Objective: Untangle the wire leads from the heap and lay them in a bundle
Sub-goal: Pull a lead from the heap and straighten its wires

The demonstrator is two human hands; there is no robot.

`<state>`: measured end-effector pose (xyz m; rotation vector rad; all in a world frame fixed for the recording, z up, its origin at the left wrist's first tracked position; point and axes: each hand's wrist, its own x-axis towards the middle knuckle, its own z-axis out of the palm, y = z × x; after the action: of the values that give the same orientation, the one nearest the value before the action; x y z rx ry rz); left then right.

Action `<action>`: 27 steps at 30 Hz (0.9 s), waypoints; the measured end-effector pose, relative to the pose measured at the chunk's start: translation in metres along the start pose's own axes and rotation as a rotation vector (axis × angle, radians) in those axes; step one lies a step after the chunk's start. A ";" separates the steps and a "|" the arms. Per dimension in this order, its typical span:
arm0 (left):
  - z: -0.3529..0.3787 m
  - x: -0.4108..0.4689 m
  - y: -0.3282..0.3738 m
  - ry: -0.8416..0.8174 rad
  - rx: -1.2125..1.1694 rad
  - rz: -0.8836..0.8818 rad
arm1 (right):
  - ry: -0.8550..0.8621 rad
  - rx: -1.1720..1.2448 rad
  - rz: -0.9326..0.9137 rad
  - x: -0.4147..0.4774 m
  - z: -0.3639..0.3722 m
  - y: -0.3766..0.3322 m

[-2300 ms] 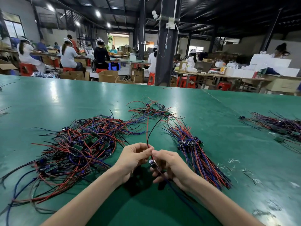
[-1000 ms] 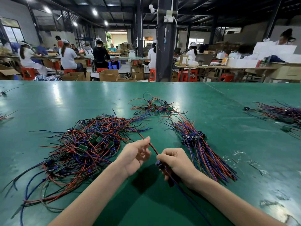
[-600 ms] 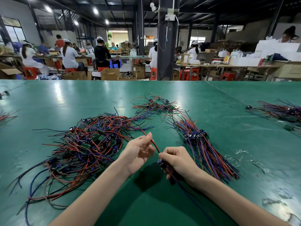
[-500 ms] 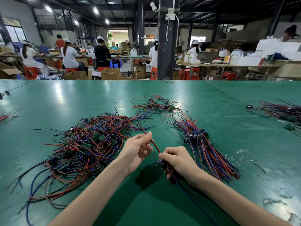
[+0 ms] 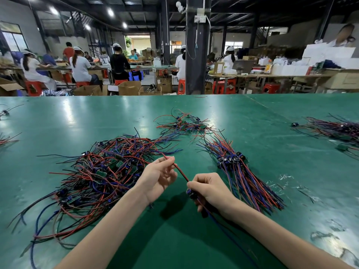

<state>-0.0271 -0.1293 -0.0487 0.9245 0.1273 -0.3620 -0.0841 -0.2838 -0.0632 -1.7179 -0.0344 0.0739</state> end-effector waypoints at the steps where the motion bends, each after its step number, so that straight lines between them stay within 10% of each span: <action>1: -0.002 0.002 0.001 0.016 0.042 0.039 | -0.002 -0.006 0.001 0.000 0.000 0.000; 27: -0.002 0.002 0.012 0.063 -0.202 0.016 | -0.022 0.002 -0.010 0.000 -0.001 0.002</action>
<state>-0.0205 -0.1219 -0.0413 0.7374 0.2101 -0.2989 -0.0837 -0.2852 -0.0647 -1.7145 -0.0596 0.0853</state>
